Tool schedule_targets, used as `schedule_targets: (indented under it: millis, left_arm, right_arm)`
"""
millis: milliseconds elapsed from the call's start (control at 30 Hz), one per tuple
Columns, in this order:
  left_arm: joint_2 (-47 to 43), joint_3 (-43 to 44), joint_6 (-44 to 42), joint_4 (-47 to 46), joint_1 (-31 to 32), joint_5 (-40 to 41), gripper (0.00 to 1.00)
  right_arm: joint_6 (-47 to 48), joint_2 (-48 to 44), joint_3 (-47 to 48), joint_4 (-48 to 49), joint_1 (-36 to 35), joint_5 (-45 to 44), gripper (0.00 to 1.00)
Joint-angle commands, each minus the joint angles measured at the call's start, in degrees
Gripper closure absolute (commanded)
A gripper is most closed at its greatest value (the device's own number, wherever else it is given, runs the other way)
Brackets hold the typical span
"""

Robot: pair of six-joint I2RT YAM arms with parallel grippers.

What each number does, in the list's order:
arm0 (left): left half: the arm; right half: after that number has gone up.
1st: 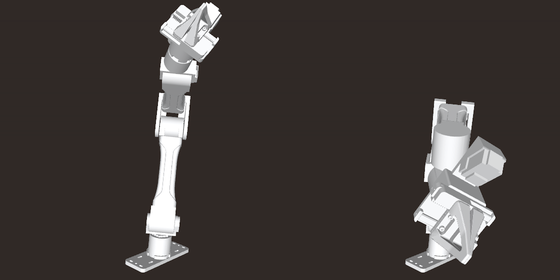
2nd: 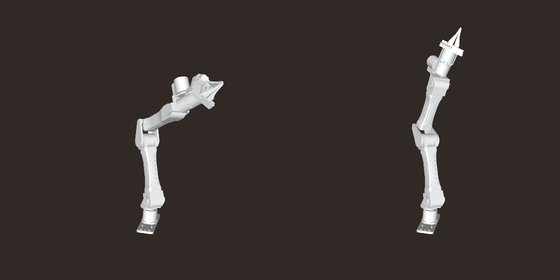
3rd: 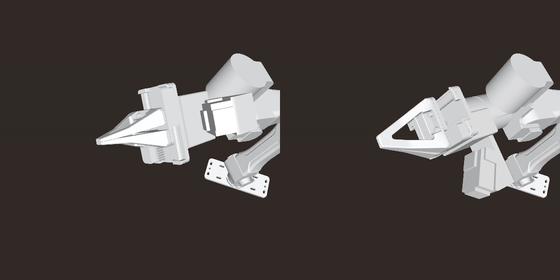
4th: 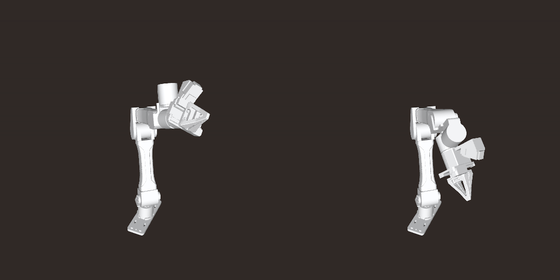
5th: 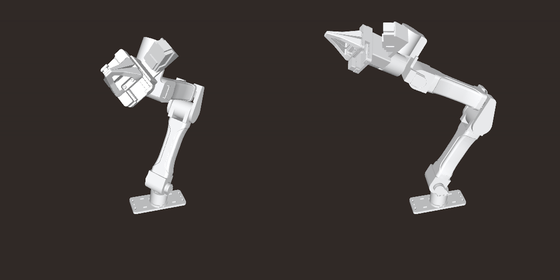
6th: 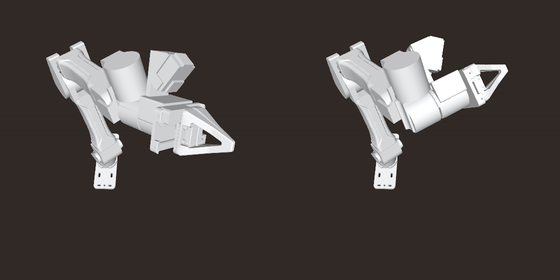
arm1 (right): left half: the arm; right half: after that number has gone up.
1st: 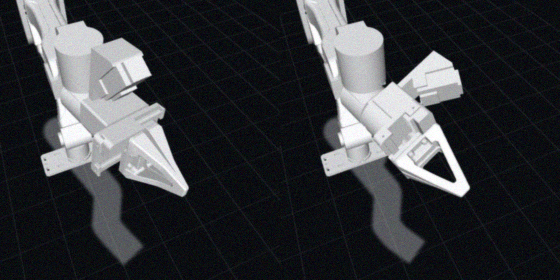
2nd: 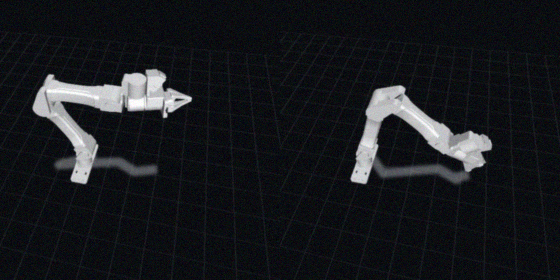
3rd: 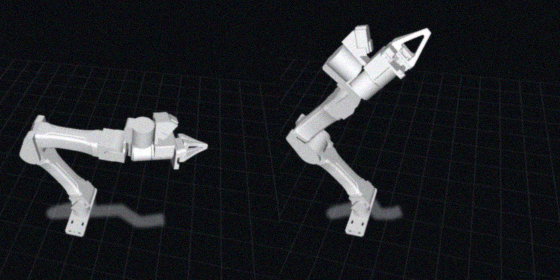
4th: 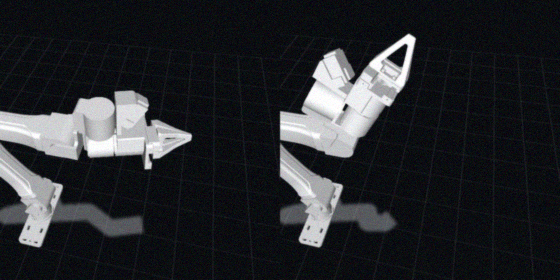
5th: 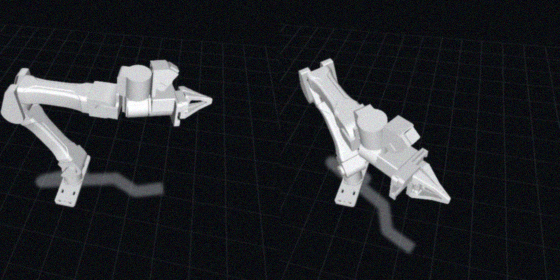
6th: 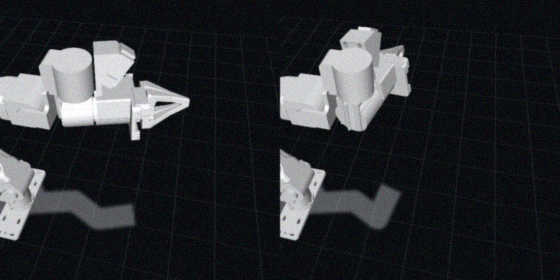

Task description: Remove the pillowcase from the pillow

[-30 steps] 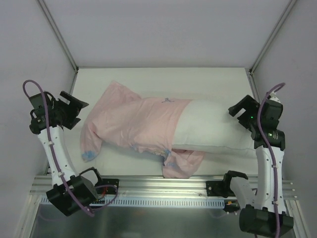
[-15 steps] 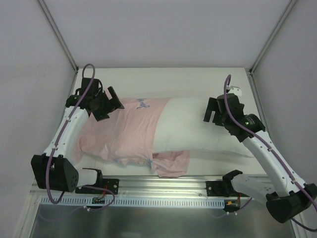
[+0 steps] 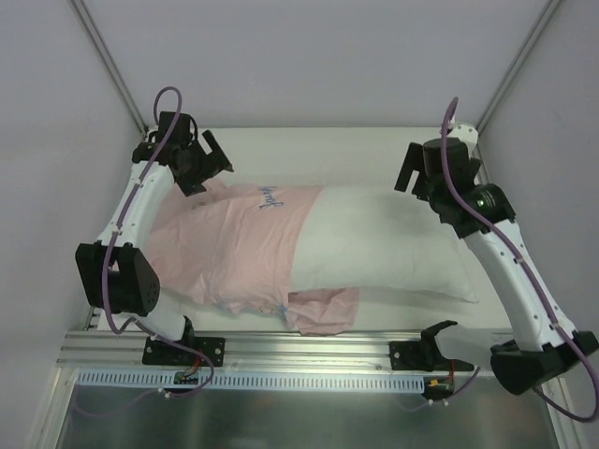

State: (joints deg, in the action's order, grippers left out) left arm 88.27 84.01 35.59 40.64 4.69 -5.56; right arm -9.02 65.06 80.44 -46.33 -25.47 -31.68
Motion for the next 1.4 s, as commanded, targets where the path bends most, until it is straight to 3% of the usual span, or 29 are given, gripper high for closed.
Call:
schedule_targets:
  millis: [0, 67, 167, 300, 333, 367, 400, 433, 467, 500, 533, 733, 933, 1100, 1200, 1300, 1367]
  left_arm:
    - [6.5, 4.0, 1.8, 0.1, -0.6, -3.9, 0.07]
    - [9.8, 4.4, 2.1, 0.1, -0.6, -7.7, 0.06]
    - [13.1, 2.9, 2.1, 0.1, 0.1, -9.3, 0.05]
    - [17.7, 1.9, 0.4, 0.1, 2.1, -12.3, 0.09]
    - [18.6, 1.4, 0.1, 0.0, 2.7, -12.5, 0.17]
    - [18.9, 1.2, -0.2, 0.0, 3.0, -12.6, 0.38]
    - [18.5, 0.8, -0.5, -0.1, 3.2, -12.6, 0.52]
    - [18.2, 0.5, -0.6, -0.2, 3.3, -12.5, 0.69]
    - [17.8, 0.4, -0.7, -0.2, 3.2, -12.2, 1.00]
    - [17.2, 0.2, -1.0, -0.1, 3.0, -11.7, 1.00]
    - [15.4, -0.3, -0.9, -0.1, 2.9, -11.1, 1.00]
    - [2.3, -5.7, 2.5, -0.2, -3.1, -5.5, 1.00]
    - [-9.9, -10.6, 3.2, -1.4, -14.5, -7.6, 1.00]
    - [-15.0, -10.6, 2.9, -1.4, -20.0, -9.5, 1.00]
    - [-15.1, -9.8, 2.1, -1.4, -20.6, -13.0, 1.00]
    - [-14.6, -10.4, 2.5, -1.4, -20.5, -15.9, 1.00]
    - [-14.4, -10.7, 2.4, -1.6, -20.2, -16.3, 1.00]
  right_arm:
    - [0.6, 9.9, 4.2, 1.8, 4.8, 11.8, 0.04]
    - [-1.3, 15.1, 5.7, 3.3, 8.5, 19.7, 0.04]
    - [-2.8, 20.0, 5.3, 4.8, 9.6, 24.5, 0.04]
    - [-6.0, 22.7, -2.2, 10.7, 9.5, 30.2, 0.04]
    - [-6.4, 23.0, -3.7, 11.9, 9.5, 31.0, 0.03]
    - [-7.1, 23.1, -6.0, 13.7, 9.6, 33.5, 0.05]
    - [-7.2, 22.9, -6.9, 14.8, 9.5, 34.3, 0.14]
    - [-7.2, 22.6, -7.7, 15.5, 9.6, 34.9, 0.28]
    - [-7.2, 22.1, -8.0, 15.8, 9.7, 34.8, 0.69]
    - [-7.2, 20.7, -8.0, 15.8, 10.1, 34.4, 0.88]
    - [-7.3, 19.8, -8.1, 15.7, 10.5, 34.1, 0.99]
    - [-8.5, 4.8, -11.1, 15.7, 17.2, 28.1, 0.99]
    - [-10.6, -11.6, -14.4, 14.0, 26.8, 26.0, 0.99]
    - [-10.5, -18.0, -14.5, 9.9, 31.8, 20.3, 0.99]
    - [-9.2, -19.1, -15.0, 10.1, 33.8, 23.9, 0.99]
    - [-6.2, -16.2, -14.7, 11.9, 32.5, 37.4, 0.99]
    - [-5.0, -14.6, -14.4, 12.4, 30.1, 39.4, 0.99]
